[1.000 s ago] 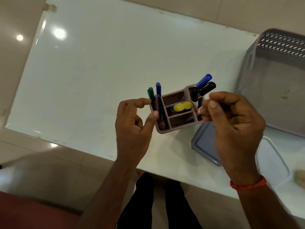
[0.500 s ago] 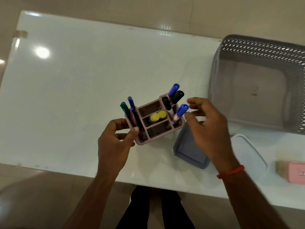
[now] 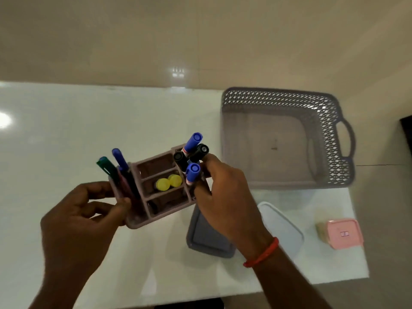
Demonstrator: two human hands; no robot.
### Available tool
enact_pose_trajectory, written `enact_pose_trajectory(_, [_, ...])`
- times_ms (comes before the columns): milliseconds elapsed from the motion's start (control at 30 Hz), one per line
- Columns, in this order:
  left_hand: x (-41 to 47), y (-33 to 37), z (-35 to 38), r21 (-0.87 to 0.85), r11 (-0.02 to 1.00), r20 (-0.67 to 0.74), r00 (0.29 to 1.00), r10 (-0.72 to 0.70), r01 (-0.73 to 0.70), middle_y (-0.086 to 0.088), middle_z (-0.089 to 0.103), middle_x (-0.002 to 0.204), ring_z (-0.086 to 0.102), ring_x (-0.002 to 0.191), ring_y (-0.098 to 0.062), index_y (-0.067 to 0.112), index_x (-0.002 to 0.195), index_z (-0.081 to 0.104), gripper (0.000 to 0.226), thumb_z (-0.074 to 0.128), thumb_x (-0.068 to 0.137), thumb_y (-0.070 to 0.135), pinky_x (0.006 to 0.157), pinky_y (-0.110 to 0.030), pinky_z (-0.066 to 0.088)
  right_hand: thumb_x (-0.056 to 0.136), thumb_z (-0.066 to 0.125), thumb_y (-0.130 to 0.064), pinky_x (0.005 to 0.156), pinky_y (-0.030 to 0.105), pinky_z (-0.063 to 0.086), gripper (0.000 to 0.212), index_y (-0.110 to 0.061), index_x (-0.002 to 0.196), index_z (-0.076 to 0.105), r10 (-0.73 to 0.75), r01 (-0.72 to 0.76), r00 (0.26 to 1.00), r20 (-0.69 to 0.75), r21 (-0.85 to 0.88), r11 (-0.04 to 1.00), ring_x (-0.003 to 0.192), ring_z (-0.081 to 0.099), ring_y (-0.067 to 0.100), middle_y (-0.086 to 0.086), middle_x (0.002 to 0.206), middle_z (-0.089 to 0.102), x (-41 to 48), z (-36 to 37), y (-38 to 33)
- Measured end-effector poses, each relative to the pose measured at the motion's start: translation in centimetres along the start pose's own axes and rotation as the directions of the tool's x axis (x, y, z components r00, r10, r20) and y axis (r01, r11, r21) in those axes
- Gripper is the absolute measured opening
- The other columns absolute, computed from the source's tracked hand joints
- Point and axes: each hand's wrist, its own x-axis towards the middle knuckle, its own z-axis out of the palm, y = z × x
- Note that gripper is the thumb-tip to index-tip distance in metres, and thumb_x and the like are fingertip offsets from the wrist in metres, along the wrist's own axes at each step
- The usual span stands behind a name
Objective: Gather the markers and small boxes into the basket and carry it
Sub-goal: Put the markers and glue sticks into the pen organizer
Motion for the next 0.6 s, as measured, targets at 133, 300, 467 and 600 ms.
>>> enact_pose_trajectory(133, [1.2,4.5,1.7,-0.035,0.991,0.032,0.991,0.128,-0.127,0.010,0.075,0.074,0.073,0.063,-0.022,0.044,0.092,0.069,0.029,0.070,0.064,0.050,0.070,-0.035,0.058,0.088,0.061,-0.040,0.069,0.032,0.060,0.034,-0.033,0.122,0.061,-0.003,-0.001,0.985,-0.172,-0.020,1.000,0.074,0.068,0.006,-0.012,0.101,0.074,-0.1,-4.6,-0.9])
enact_pose_trajectory(300, [4.2,10.8,6.8,0.087,0.934,0.140,0.933,0.333,-0.347,0.024,0.072,0.079,0.068,0.065,0.001,0.033,0.095,0.072,0.022,0.077,0.080,0.017,0.060,-0.014,0.051,0.080,0.077,-0.035,0.064,0.008,0.053,0.035,-0.034,0.109,0.058,0.110,-0.102,0.939,-0.327,0.040,0.994,0.071,0.062,-0.013,-0.018,0.102,0.067,1.3,-10.1,0.8])
enact_pose_trajectory(467, [7.8,15.8,12.7,0.121,0.777,0.394,0.748,0.533,-0.618,0.024,0.070,0.093,0.068,0.068,0.001,0.028,0.110,0.073,0.022,0.072,0.089,0.022,0.060,-0.007,0.048,0.075,0.082,-0.023,0.067,0.046,0.064,0.058,-0.033,0.122,0.050,0.275,-0.198,0.871,-0.407,0.222,0.955,0.077,0.075,0.018,-0.008,0.109,0.068,2.3,-12.6,6.0])
enact_pose_trajectory(600, [11.8,18.2,17.9,0.168,0.518,0.588,0.507,0.630,-0.839,0.004,0.076,0.110,0.063,0.078,-0.005,0.019,0.121,0.072,0.028,0.067,0.094,0.020,0.071,-0.016,0.050,0.066,0.086,-0.027,0.072,0.049,0.064,0.063,-0.045,0.118,0.056,0.377,-0.230,0.831,-0.408,0.365,0.902,0.086,0.076,0.024,-0.006,0.110,0.071,3.2,-12.3,9.5])
